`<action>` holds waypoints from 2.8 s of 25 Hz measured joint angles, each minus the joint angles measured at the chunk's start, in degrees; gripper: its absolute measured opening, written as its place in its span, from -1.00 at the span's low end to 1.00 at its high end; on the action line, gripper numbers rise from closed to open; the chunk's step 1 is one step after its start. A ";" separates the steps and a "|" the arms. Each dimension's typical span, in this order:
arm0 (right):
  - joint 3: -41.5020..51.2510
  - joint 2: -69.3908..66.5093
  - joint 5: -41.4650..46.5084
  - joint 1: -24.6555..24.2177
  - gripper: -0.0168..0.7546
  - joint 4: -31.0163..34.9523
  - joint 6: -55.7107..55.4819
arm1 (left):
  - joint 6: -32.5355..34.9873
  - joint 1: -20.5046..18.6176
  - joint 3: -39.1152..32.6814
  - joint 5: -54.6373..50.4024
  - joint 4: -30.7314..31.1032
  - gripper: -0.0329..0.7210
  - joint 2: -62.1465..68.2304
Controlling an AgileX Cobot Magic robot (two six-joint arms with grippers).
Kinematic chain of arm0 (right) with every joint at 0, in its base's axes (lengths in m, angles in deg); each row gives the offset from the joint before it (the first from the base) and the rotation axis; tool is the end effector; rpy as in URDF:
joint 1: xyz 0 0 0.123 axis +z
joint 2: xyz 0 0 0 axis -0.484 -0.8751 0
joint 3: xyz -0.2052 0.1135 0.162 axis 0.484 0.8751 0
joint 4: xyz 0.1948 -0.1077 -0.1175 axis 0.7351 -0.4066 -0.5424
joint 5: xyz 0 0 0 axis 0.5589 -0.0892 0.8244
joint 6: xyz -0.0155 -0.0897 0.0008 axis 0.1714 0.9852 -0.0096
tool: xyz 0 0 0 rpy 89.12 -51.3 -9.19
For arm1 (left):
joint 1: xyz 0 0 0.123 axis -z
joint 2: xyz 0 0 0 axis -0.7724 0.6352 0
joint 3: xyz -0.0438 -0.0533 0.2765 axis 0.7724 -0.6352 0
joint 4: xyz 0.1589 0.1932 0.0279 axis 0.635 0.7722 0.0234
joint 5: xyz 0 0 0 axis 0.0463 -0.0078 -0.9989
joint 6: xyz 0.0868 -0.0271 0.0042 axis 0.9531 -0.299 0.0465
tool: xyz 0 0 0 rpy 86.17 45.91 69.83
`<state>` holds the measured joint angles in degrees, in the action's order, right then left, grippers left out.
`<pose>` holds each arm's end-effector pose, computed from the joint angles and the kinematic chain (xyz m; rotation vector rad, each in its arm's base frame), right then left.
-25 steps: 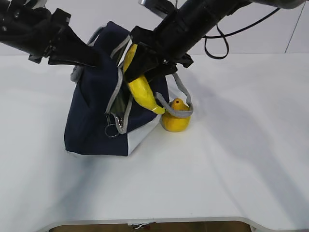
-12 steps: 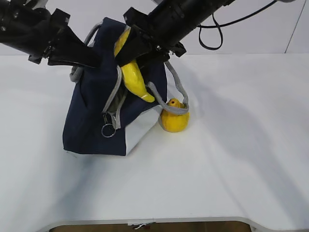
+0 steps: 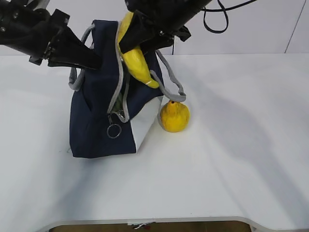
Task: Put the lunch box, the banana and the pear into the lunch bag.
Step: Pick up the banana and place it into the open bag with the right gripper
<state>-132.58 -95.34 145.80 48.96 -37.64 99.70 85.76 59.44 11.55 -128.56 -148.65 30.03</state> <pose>0.4176 0.2127 0.3201 -0.6433 2.5318 1.0218 0.3410 -0.1235 0.2942 0.4656 2.3999 -1.1821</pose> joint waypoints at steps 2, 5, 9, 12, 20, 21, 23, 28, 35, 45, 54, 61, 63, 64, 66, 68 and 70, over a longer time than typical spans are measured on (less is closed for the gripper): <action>-0.05 0.00 0.10 0.00 -0.24 -3.12 -1.61 | 0.00 0.00 0.00 0.00 0.00 -0.93 0.00; -0.14 0.00 0.23 0.00 -0.24 -8.63 -5.96 | 0.00 -0.23 0.00 0.00 -0.12 -0.93 0.00; -0.14 0.00 0.32 0.00 -0.24 -7.85 -7.43 | 0.00 -1.80 0.00 0.12 -0.35 -0.93 0.00; -0.14 0.00 0.32 0.00 -0.24 -6.01 -7.72 | 0.00 -3.42 0.00 0.46 -0.82 -0.93 0.00; 3.97 3.18 0.21 0.71 -0.24 -4.80 -8.82 | 0.00 -4.45 0.00 1.78 -0.85 -0.93 0.00; 5.02 3.91 0.21 0.96 -0.24 -4.55 -8.82 | 0.00 -4.45 0.00 2.15 -0.96 -0.93 0.00; 6.73 5.12 0.21 1.54 -0.24 -4.21 -8.90 | 0.00 -4.45 0.00 2.67 -1.07 -0.93 0.00; 8.38 7.36 0.21 2.60 -0.24 -2.16 -8.75 | 0.00 -4.45 0.00 3.24 -1.29 -0.93 0.00; 8.02 7.76 -0.76 2.76 -0.24 4.39 -1.30 | 0.00 -4.45 0.00 3.24 -1.40 -0.93 0.00; 7.84 1.79 -8.26 2.74 -0.24 12.29 7.80 | 0.00 -4.58 0.00 2.57 -1.40 -0.93 0.00; 7.84 -1.63 -12.80 2.74 -0.24 9.70 11.54 | 0.00 -4.58 0.00 0.48 -1.29 -0.93 0.00; 7.84 -4.26 -12.55 2.74 -0.23 8.35 11.64 | 0.00 -4.58 0.00 0.24 -1.29 -0.93 0.00; 7.84 -4.26 -11.95 2.74 -0.16 8.35 11.64 | 0.00 -4.58 0.00 0.36 -1.29 -0.93 0.00; 7.84 -4.26 -11.42 2.74 -0.09 8.21 11.64 | 0.00 -4.58 0.00 0.47 -1.29 -0.93 0.00; 7.84 -4.26 -10.12 2.74 0.15 8.21 11.73 | 0.00 -4.58 0.00 0.58 -1.29 -0.93 0.00; 7.74 -4.26 -8.52 2.74 0.39 8.11 11.73 | 0.00 -4.58 0.00 0.58 -1.29 -0.93 0.00; 6.55 -4.26 -6.76 2.74 0.54 7.69 11.73 | 0.00 -4.58 0.00 0.58 -1.29 -0.93 0.00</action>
<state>-126.03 -99.61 139.04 51.70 -29.95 111.43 85.76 54.87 11.55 -127.97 -149.94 30.03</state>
